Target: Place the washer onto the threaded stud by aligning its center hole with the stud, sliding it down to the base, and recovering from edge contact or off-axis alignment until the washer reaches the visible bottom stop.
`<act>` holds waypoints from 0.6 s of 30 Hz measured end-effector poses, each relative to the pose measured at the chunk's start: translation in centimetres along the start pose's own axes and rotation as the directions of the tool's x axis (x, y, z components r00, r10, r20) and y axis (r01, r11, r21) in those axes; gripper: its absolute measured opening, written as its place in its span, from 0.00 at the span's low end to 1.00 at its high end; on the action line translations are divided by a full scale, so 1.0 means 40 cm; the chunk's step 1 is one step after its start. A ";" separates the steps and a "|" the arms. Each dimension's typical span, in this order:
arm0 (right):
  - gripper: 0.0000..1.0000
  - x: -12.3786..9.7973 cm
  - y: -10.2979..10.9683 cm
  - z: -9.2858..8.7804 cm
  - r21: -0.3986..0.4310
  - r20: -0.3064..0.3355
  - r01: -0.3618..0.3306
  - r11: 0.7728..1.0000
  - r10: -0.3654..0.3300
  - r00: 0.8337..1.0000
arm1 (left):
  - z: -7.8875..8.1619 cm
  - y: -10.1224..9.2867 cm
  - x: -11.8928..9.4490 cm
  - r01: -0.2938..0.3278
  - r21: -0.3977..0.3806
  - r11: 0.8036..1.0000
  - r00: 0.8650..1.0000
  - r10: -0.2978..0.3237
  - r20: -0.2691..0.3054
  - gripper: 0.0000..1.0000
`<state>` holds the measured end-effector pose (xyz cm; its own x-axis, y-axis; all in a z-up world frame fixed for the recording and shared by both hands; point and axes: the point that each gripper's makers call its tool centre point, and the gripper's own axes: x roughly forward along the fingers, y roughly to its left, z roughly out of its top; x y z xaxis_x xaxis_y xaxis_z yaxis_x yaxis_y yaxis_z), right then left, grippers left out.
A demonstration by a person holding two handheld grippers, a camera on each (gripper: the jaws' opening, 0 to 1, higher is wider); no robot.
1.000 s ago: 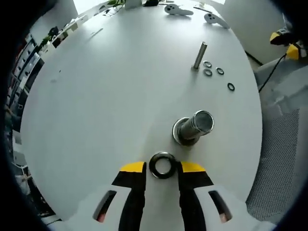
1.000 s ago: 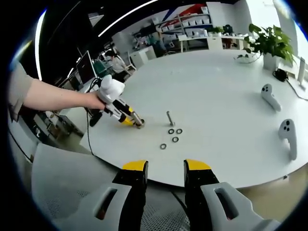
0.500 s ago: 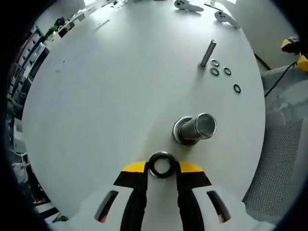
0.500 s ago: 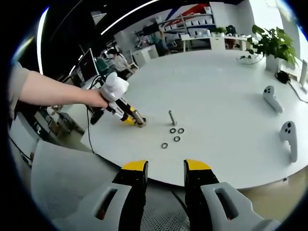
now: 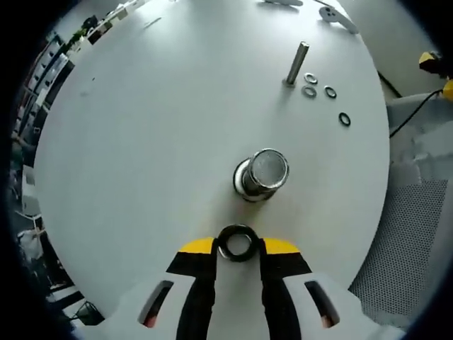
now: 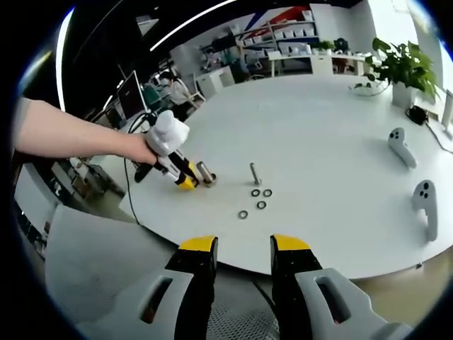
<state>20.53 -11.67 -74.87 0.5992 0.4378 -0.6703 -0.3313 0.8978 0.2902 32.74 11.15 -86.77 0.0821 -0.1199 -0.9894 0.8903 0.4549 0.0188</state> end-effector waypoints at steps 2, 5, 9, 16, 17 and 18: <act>0.32 0.000 0.000 0.001 -0.001 0.002 -0.001 1.000 0.001 1.000 | -0.003 0.003 -0.002 -0.001 -0.020 1.000 1.000 0.001 0.004 0.21; 0.32 -0.001 0.000 -0.001 -0.003 -0.002 -0.001 1.000 0.001 1.000 | -0.012 0.011 -0.004 0.014 -0.056 0.998 1.000 -0.013 0.014 0.21; 0.32 0.000 0.001 -0.001 -0.004 -0.002 -0.002 1.000 0.002 1.000 | -0.028 0.007 -0.005 0.010 -0.033 0.999 1.000 -0.009 0.017 0.22; 0.32 0.000 0.000 0.002 0.001 0.003 -0.002 1.000 0.002 1.000 | -0.024 0.006 -0.003 0.006 -0.038 0.999 1.000 -0.006 0.014 0.23; 0.32 0.000 0.000 0.003 0.003 0.005 -0.002 1.000 0.002 1.000 | -0.023 0.004 -0.001 0.001 -0.032 0.999 1.000 0.000 0.013 0.23; 0.32 -0.001 0.000 0.003 0.005 0.007 -0.002 1.000 0.002 1.000 | -0.023 0.005 -0.001 -0.001 -0.030 1.000 1.000 0.002 0.010 0.23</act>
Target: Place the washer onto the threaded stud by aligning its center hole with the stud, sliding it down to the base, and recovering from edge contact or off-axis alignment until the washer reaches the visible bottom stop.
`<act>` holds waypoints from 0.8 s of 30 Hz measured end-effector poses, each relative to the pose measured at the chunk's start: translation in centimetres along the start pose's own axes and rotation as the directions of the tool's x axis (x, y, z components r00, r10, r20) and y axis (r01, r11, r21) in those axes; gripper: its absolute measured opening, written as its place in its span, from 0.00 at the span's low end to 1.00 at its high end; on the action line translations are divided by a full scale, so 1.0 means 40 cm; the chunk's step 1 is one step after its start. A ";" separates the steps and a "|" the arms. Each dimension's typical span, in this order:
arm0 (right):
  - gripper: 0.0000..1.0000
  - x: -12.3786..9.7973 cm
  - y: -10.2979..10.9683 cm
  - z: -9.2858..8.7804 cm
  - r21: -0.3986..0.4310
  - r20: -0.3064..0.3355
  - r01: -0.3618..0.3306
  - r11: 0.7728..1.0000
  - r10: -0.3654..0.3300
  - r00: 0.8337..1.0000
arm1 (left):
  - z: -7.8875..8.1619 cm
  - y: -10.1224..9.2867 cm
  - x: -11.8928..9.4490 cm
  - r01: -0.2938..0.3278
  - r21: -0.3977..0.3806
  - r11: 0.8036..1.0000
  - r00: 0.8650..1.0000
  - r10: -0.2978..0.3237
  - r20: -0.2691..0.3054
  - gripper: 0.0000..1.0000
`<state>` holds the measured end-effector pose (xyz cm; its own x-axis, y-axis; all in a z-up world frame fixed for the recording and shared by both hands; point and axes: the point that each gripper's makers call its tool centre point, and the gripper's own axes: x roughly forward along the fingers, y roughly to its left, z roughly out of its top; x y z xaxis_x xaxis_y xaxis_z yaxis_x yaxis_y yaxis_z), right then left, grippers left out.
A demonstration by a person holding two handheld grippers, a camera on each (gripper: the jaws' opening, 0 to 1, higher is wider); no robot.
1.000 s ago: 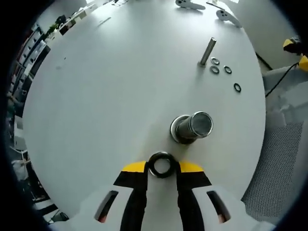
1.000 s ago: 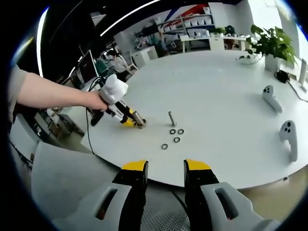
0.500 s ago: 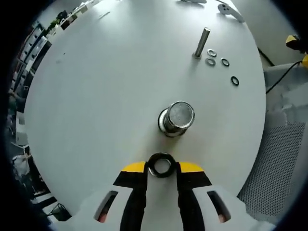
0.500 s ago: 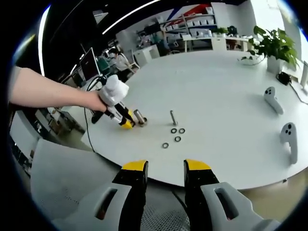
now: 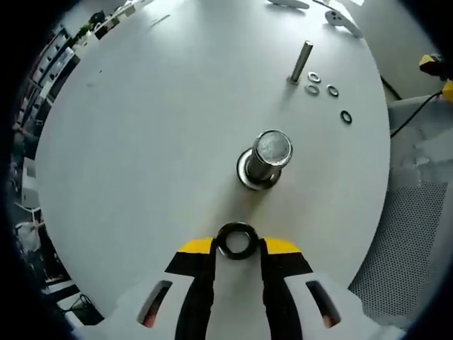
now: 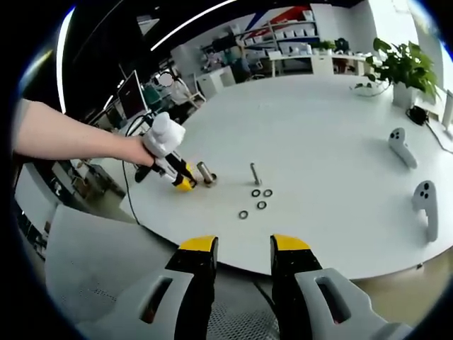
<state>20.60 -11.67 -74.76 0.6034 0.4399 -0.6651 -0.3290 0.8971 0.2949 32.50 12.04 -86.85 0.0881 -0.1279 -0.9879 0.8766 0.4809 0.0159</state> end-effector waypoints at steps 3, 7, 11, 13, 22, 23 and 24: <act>0.32 -0.001 0.000 0.000 0.002 0.002 0.000 1.000 0.000 1.000 | -0.001 0.003 -0.002 0.006 0.011 1.000 1.000 -0.006 -0.009 0.24; 0.32 0.000 0.001 0.001 -0.002 0.002 -0.001 1.000 0.001 1.000 | -0.002 0.002 -0.002 0.004 -0.012 1.000 1.000 -0.004 -0.016 0.24; 0.31 -0.001 0.002 0.004 0.003 0.009 -0.003 1.000 0.003 1.000 | -0.002 -0.001 0.000 -0.004 -0.013 1.000 1.000 0.003 -0.018 0.22; 0.31 -0.002 0.003 0.004 0.001 0.009 -0.003 1.000 0.003 1.000 | -0.001 0.000 0.001 -0.008 -0.018 1.000 1.000 0.007 -0.026 0.21; 0.31 -0.002 0.004 0.004 0.002 0.011 -0.005 1.000 0.005 1.000 | -0.001 0.005 -0.003 0.014 -0.220 0.975 0.996 0.006 0.093 0.20; 0.31 -0.001 0.004 0.004 0.002 0.010 -0.005 1.000 0.005 1.000 | -0.002 0.006 -0.004 0.018 -0.223 0.975 0.994 0.007 0.107 0.20; 0.31 -0.001 0.003 0.004 0.002 0.010 -0.006 1.000 0.006 1.000 | -0.008 0.006 -0.005 0.008 -0.183 0.983 0.995 0.010 0.095 0.20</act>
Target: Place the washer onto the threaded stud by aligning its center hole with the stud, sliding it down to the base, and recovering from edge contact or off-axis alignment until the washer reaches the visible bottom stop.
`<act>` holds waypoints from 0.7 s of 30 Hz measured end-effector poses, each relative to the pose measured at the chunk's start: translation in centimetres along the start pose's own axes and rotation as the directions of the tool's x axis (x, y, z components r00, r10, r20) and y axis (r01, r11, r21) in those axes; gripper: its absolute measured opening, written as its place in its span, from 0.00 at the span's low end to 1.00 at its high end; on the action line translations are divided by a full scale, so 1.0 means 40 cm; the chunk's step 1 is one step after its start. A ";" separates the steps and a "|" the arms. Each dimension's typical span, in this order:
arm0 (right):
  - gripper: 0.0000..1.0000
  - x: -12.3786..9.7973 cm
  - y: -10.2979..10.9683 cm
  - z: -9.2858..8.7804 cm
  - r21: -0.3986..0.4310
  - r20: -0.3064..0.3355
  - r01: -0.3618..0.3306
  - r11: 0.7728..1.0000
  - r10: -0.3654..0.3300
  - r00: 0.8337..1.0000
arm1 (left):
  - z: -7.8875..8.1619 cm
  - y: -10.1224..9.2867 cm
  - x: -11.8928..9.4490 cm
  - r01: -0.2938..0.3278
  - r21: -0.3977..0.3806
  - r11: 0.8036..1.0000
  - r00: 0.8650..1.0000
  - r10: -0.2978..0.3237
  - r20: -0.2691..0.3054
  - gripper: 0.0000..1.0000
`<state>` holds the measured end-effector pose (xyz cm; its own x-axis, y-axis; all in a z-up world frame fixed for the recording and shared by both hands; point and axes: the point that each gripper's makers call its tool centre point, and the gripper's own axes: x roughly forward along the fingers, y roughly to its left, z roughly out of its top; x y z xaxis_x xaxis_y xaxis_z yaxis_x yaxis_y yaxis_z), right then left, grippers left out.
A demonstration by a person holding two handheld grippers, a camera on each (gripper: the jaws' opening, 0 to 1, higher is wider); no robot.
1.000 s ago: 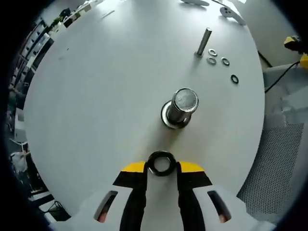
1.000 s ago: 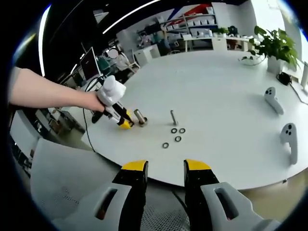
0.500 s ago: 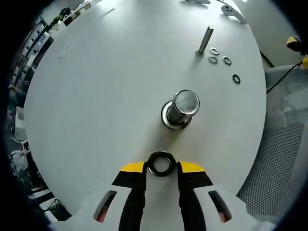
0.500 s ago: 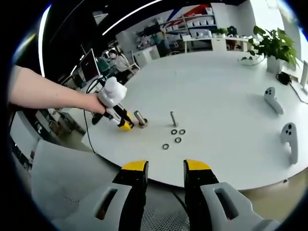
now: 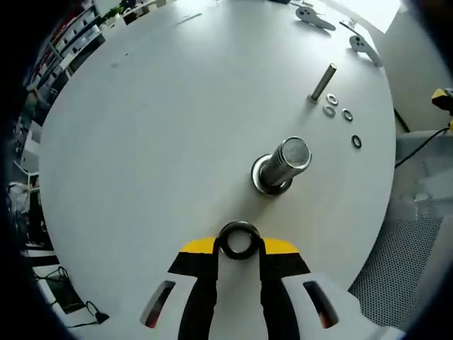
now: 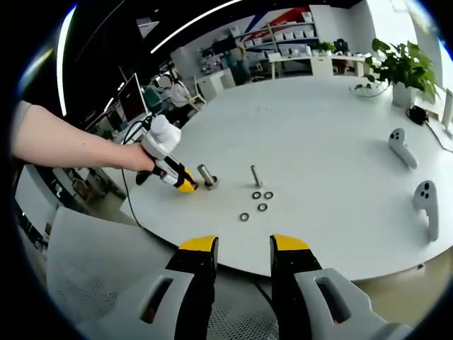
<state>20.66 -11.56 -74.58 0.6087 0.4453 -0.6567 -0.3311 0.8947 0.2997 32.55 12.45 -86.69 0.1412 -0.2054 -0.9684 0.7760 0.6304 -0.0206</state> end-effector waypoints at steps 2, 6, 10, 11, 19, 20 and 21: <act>0.31 0.000 0.000 0.000 0.001 0.000 0.000 1.000 0.000 1.000 | 0.004 -0.004 0.002 -0.017 0.098 0.995 1.000 0.018 -0.009 0.20; 0.31 0.000 -0.001 -0.001 -0.001 -0.002 0.000 1.000 0.000 1.000 | 0.008 -0.003 0.005 -0.010 0.087 0.996 1.000 0.012 -0.023 0.20; 0.31 0.001 -0.001 -0.001 0.000 -0.002 0.001 1.000 -0.001 1.000 | 0.009 -0.005 0.002 -0.001 0.104 0.995 1.000 0.004 -0.027 0.19; 0.31 0.001 -0.002 -0.001 0.000 -0.002 0.001 1.000 -0.001 1.000 | 0.009 -0.005 0.002 0.002 0.107 0.994 0.999 0.002 -0.033 0.19; 0.31 0.001 -0.002 -0.001 0.000 -0.003 0.001 1.000 -0.001 1.000 | 0.010 0.005 -0.001 0.004 0.172 0.985 0.998 0.006 -0.058 0.19; 0.31 0.001 -0.002 -0.001 0.002 -0.002 0.001 1.000 -0.001 1.000 | 0.011 0.007 -0.006 0.004 0.173 0.985 0.998 0.005 -0.056 0.19; 0.31 0.001 -0.002 -0.001 0.002 -0.002 0.001 1.000 -0.001 1.000 | 0.012 0.007 -0.008 0.005 0.175 0.985 0.998 0.005 -0.055 0.19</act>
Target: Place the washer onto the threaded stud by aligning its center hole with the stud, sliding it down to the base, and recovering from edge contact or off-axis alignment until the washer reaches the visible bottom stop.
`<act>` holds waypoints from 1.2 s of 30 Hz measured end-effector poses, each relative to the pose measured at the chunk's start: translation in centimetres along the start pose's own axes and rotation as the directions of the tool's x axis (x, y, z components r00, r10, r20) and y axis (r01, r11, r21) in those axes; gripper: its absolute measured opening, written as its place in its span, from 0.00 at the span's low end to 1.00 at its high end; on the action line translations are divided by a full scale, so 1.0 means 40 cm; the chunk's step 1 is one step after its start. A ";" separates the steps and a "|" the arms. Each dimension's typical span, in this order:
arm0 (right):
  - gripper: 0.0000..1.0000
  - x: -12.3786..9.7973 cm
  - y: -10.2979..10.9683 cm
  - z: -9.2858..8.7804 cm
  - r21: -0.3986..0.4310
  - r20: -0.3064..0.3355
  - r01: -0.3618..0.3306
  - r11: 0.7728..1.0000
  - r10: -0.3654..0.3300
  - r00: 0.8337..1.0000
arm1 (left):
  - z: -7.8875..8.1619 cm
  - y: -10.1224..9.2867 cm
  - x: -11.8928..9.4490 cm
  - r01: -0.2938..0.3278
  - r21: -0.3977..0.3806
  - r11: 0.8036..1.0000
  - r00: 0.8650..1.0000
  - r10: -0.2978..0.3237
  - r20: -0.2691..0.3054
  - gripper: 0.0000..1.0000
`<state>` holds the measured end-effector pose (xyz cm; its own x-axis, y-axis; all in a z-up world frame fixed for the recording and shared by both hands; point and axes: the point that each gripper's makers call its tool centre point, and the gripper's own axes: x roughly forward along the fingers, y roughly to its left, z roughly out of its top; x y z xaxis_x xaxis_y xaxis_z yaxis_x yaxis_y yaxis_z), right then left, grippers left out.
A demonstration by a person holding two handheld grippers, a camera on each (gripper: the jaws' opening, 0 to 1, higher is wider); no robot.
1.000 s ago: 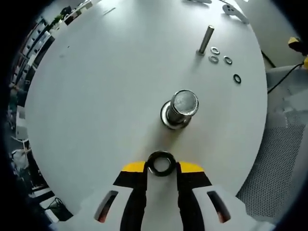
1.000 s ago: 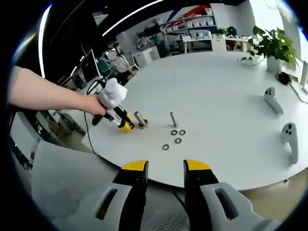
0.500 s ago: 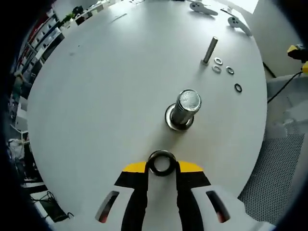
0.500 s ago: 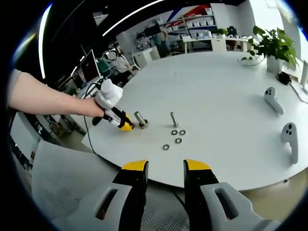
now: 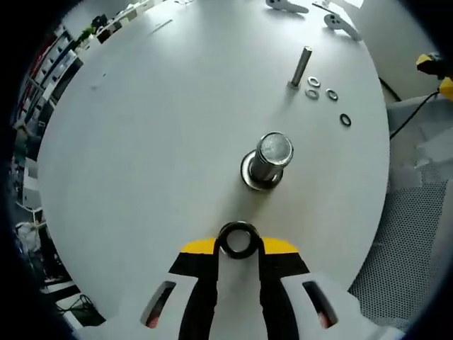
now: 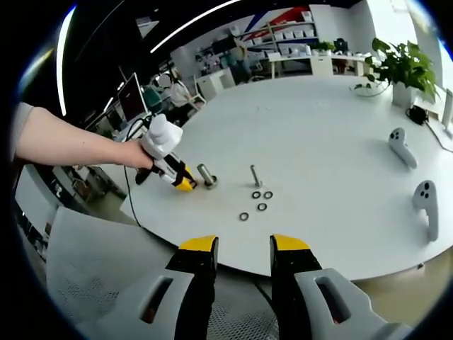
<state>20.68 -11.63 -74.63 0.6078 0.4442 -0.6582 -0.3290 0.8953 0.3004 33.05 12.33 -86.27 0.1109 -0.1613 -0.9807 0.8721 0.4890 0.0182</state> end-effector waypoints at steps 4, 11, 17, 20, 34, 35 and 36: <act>0.31 0.000 -0.001 0.000 0.000 -0.001 0.001 1.000 -0.001 1.000 | 0.000 0.001 -0.012 -0.005 0.029 1.000 1.000 0.005 -0.004 0.19; 0.31 0.000 0.000 0.000 0.001 -0.001 0.001 1.000 -0.001 1.000 | 0.028 0.000 -0.053 0.000 0.070 0.998 1.000 -0.002 0.028 0.19; 0.31 0.000 -0.001 0.002 0.005 0.004 0.002 1.000 -0.002 1.000 | 0.054 -0.013 -0.085 0.022 0.044 0.999 0.997 -0.025 0.071 0.19; 0.31 0.000 0.000 0.001 0.001 0.001 0.000 1.000 0.000 1.000 | 0.053 -0.015 -0.091 0.022 0.049 0.999 0.997 -0.026 0.070 0.19; 0.31 0.000 0.000 0.003 0.006 0.007 -0.002 1.000 0.001 1.000 | 0.141 -0.022 -0.154 0.026 0.063 0.998 0.988 -0.035 0.153 0.19; 0.31 0.000 0.000 0.004 0.006 0.008 -0.002 1.000 0.002 1.000 | 0.146 -0.025 -0.154 0.026 0.066 0.997 0.987 -0.036 0.154 0.19; 0.31 0.000 0.001 0.004 0.006 0.008 -0.002 1.000 0.002 1.000 | 0.149 -0.027 -0.154 0.026 0.071 0.997 0.988 -0.037 0.153 0.19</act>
<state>20.78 -11.61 -74.51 0.6131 0.4461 -0.6519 -0.3262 0.8946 0.3055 34.25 7.67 -79.08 0.1503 -0.3084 -0.9393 0.9062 0.4229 0.0061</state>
